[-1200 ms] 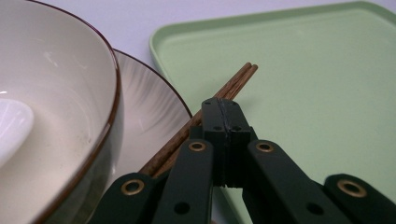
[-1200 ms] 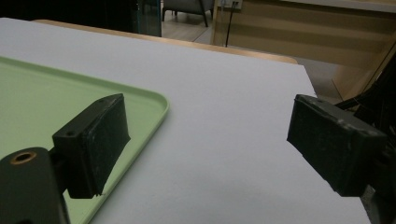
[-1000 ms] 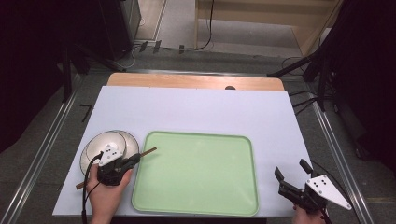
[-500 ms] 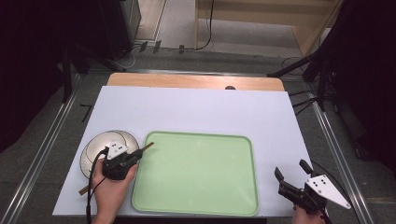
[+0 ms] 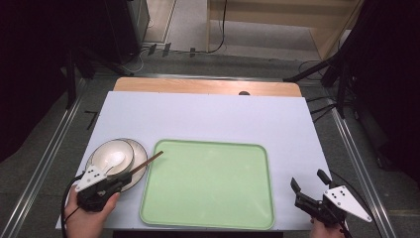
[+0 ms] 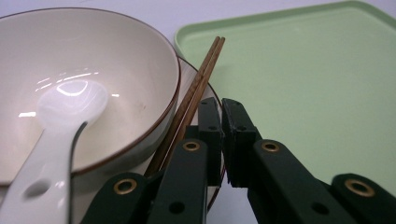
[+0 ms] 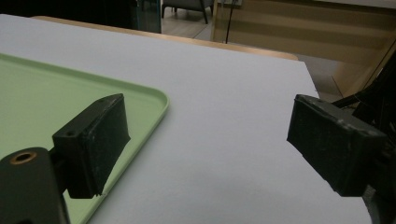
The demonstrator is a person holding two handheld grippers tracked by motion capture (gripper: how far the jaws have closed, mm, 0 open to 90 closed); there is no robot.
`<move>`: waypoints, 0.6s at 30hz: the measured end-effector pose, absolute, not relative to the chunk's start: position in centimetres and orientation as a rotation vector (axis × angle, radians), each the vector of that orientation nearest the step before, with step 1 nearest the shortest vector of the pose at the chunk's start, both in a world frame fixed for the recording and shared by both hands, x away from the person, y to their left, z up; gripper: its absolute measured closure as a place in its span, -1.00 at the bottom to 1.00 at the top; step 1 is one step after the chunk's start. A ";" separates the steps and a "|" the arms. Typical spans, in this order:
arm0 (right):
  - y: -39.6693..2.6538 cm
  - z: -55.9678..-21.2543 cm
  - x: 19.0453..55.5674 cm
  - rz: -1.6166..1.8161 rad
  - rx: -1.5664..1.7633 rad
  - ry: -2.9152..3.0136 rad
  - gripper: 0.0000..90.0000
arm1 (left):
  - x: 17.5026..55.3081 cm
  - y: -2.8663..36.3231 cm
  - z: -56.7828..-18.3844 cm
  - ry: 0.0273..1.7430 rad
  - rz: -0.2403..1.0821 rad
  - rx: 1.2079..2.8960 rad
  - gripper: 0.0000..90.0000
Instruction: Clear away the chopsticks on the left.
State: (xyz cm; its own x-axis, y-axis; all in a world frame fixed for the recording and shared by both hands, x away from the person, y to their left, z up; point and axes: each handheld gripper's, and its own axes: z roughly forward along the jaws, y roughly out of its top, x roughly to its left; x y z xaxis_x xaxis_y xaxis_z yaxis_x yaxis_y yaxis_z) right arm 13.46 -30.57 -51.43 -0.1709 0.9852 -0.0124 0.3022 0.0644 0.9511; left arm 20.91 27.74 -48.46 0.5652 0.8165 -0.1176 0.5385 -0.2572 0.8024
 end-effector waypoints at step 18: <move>-30.5 -51.5 13.5 1.139 1.322 1.588 -0.72 | 20.9 30.0 -49.0 1.074 0.393 1.982 0.87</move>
State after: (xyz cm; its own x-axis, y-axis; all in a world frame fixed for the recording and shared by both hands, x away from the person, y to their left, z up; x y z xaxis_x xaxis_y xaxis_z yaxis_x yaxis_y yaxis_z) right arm 13.53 -30.52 -51.45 -0.1731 0.9848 -0.0123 0.3044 0.0654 0.9503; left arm 20.94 29.97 -48.97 0.5862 0.8030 -0.1073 0.5443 -0.2923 0.7863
